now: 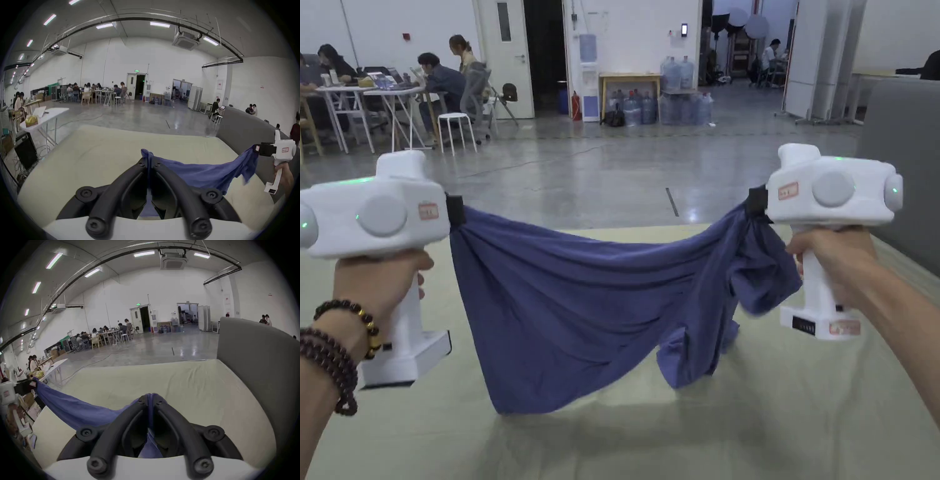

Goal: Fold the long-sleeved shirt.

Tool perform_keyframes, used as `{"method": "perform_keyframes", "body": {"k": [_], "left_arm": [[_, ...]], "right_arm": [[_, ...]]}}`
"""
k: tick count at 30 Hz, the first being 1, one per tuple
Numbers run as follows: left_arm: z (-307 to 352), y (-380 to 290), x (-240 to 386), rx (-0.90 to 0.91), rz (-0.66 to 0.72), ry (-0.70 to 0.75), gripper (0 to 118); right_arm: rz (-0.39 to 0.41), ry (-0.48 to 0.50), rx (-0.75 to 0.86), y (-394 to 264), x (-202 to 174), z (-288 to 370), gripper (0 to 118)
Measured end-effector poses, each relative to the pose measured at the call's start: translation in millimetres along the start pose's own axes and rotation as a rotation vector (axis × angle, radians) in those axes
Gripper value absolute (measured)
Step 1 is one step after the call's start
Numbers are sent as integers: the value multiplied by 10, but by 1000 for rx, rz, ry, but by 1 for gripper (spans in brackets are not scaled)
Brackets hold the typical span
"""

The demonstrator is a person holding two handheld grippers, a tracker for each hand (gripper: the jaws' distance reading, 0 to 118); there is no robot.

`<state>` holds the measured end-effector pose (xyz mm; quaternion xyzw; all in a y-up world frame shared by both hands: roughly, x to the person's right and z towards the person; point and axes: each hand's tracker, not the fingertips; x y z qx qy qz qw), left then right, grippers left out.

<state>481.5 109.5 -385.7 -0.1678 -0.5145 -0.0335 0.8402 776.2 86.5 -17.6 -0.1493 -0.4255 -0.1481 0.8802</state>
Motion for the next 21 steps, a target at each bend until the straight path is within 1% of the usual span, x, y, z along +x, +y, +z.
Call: {"method": "perform_keyframes", "body": {"k": [1, 3, 4, 6, 7, 9, 10, 11, 12, 13, 15, 16, 17, 18, 20, 21], "left_arm": [[138, -117, -40, 21, 28, -28, 1], [492, -406, -70, 32, 30, -30, 1], [679, -594, -73, 54, 29, -30, 1], [1080, -1027, -87, 70, 3, -27, 1], [1289, -1280, -87, 68, 14, -21, 1], [1682, -1783, -99, 44, 24, -27, 1], [1887, -2067, -92, 7, 20, -15, 1], [2061, -2303, -103, -31, 9, -33, 1], [2248, -2557, -101, -60, 3, -25, 1], [2419, -2794, -117, -95, 10, -17, 1], [2726, -3163, -166, -180, 34, -47, 1], [2862, -3334, -185, -194, 41, -22, 1], [2954, -3445, -228, -229, 50, -21, 1], [3037, -3546, -258, -265, 69, -22, 1], [3179, -3669, -318, -279, 86, -5, 1], [3238, -3689, -353, -276, 71, -2, 1]], "right_arm": [[13, 14, 5, -126, 5, 165, 6], [20, 36, 4, -412, 39, 490, 6], [55, 38, -10, -598, -34, 835, 6], [110, 58, -18, -1038, -24, 1219, 6], [140, 78, -29, -1303, -13, 1403, 6], [180, 74, -65, -1800, -33, 1744, 6], [179, 107, -104, -2098, -30, 1924, 6], [177, 126, -134, -2351, -34, 2082, 6], [157, 132, -178, -2655, 41, 2084, 6], [152, 153, -252, -2926, 38, 2209, 6], [135, 117, -310, -3409, -4, 2457, 6], [132, 146, -368, -3651, -23, 2530, 6], [136, 146, -391, -3836, -50, 2635, 6], [138, 127, -379, -3969, -83, 2726, 6], [131, 142, -414, -4156, -127, 2874, 6], [134, 135, -411, -4212, -146, 2928, 6]]}}
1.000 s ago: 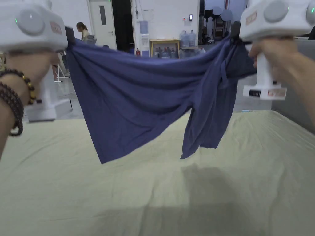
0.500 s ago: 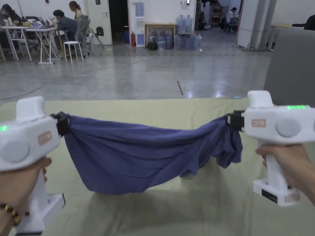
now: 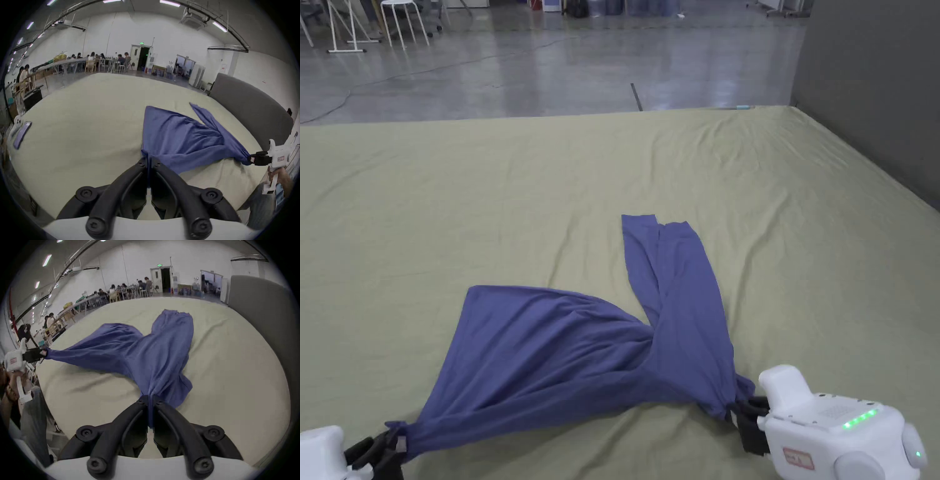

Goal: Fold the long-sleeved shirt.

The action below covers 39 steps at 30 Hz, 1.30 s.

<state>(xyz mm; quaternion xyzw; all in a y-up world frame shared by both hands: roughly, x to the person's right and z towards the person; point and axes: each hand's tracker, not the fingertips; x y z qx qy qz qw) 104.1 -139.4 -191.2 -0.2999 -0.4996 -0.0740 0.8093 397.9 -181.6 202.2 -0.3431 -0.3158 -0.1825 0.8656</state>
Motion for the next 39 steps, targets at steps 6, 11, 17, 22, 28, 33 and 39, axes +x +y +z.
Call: {"method": "perform_keyframes", "body": {"k": [6, 11, 17, 22, 28, 33, 39], "left_arm": [[91, 24, -115, 9, 23, -24, 1], [272, 198, -22, 33, 16, -57, 118], [447, 242, 102, 47, -9, -66, 8], [214, 183, 124, -21, -22, -44, 0], [-15, 137, 106, -70, -47, 43, 86], [-359, 75, 76, -203, -78, 104, 99], [-684, 6, 86, -330, -63, 135, 67]], "right_arm": [[13, 1, -31, -3, 18, -20, 7], [-68, -5, 106, 75, 18, 597, 117], [-307, -201, 106, -17, 248, 987, 2], [-342, -183, 61, -99, 314, 899, 2], [-362, -168, 44, -131, 293, 865, 2], [-355, -154, 29, -100, 133, 859, 2], [-347, -137, 9, -37, 72, 845, 2]]}}
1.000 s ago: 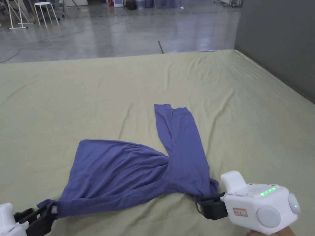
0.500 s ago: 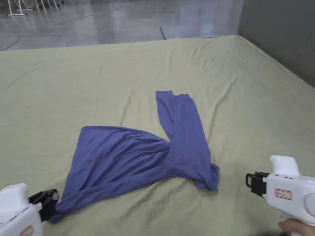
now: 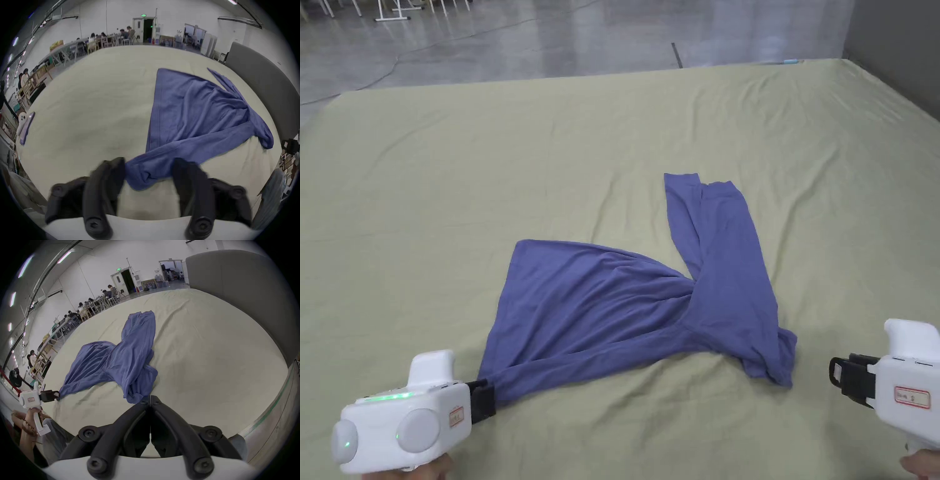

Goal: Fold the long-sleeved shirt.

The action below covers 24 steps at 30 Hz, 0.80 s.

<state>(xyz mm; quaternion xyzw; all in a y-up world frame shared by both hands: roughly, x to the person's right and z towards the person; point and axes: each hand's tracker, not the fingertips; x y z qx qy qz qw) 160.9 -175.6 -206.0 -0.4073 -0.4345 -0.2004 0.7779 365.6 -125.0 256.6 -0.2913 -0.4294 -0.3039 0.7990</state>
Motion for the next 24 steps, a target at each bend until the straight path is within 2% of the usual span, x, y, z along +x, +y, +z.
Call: {"method": "perform_keyframes", "body": {"k": [1, 3, 4, 5, 6, 10, 11, 13, 14, 18, 21, 22, 24], "left_arm": [[-55, -19, 6, -15, -15, 9, 51], [-83, -60, 46, -5, -29, 2, 28], [-59, -58, 65, 6, -31, -18, 11], [-25, -59, 88, 7, -31, -33, 9], [3, -60, 127, 19, -46, 11, 9], [253, -15, 102, 85, -27, -32, 8], [298, 5, 96, 98, -24, -31, 8], [390, 61, 69, 118, -17, -48, 8], [415, 83, 64, 123, -15, -50, 8], [451, 143, 96, 137, -26, -50, 8], [447, 149, 102, 136, -23, -57, 8], [447, 145, 107, 136, -21, -58, 8], [443, 130, 118, 131, -23, -55, 8]], "right_arm": [[4, -2, -7, 8, -2, -15, 2], [16, -4, -18, 6, -37, -24, 2], [22, -4, -21, 28, -42, -55, 2], [28, -5, -22, 31, -57, -55, 2], [36, -5, -21, 38, -77, -48, 2], [51, -4, -1, 128, -114, -76, 2], [52, -14, 14, 148, -122, -85, 20], [66, -27, 12, 228, -153, -162, 88], [78, -30, -20, 252, -163, -206, 92], [104, 21, -78, 322, -243, -427, 91], [148, 3, -119, 277, -385, -676, 88], [157, 4, -125, 259, -408, -751, 81], [169, 2, -133, 245, -462, -899, 49]]}}
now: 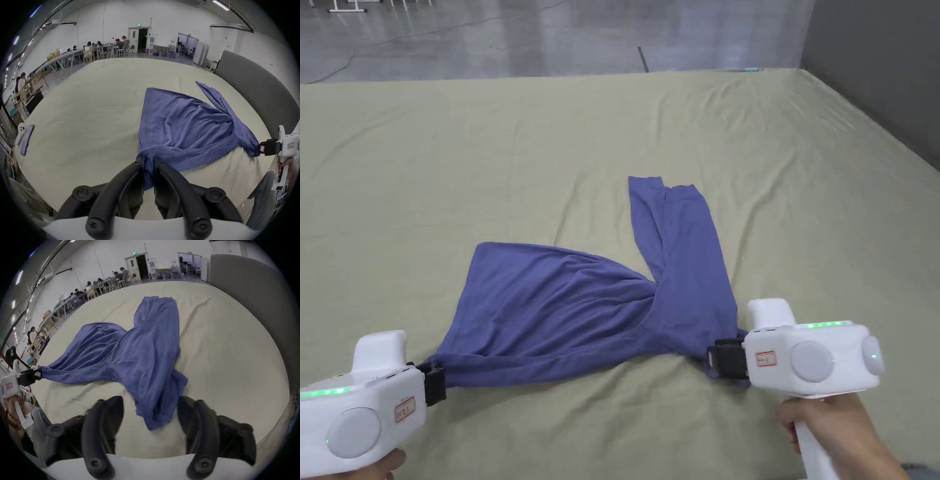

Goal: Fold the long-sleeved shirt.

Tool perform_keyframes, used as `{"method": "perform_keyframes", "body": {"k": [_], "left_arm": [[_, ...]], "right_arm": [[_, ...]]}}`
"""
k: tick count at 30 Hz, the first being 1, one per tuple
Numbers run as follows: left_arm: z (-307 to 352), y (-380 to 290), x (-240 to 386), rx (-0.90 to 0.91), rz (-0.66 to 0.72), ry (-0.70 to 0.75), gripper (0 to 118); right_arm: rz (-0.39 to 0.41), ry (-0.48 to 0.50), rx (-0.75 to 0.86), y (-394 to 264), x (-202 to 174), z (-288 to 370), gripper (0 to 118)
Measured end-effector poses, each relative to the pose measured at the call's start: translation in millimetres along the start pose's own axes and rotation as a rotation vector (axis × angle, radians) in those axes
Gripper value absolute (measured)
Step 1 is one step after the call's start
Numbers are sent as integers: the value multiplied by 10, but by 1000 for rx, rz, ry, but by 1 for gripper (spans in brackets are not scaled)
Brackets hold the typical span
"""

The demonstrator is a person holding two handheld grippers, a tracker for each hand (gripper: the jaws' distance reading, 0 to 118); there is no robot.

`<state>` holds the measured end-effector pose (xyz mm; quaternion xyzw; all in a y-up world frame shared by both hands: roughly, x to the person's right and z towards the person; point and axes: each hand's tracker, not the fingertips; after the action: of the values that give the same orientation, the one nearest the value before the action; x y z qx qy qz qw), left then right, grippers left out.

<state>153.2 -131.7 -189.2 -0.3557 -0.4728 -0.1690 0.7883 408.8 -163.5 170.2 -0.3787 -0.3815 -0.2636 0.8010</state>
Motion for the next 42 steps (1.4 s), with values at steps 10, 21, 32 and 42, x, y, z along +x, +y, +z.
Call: {"method": "perform_keyframes", "body": {"k": [10, 21, 32, 42], "left_arm": [[110, 214, -104, 60, 23, -15, 8], [463, 2083, -11, 372, 19, -51, 8], [503, 4577, 255, 537, -19, 35, 8], [506, 6217, 303, 610, 13, 117, 8]], "right_arm": [[36, -21, 129, 297, 28, 358, 6], [126, -28, 393, 2225, 52, 1053, 6], [260, -55, 633, 4627, -318, 1703, 6], [242, -124, 762, 6325, -605, 2204, 6]]}}
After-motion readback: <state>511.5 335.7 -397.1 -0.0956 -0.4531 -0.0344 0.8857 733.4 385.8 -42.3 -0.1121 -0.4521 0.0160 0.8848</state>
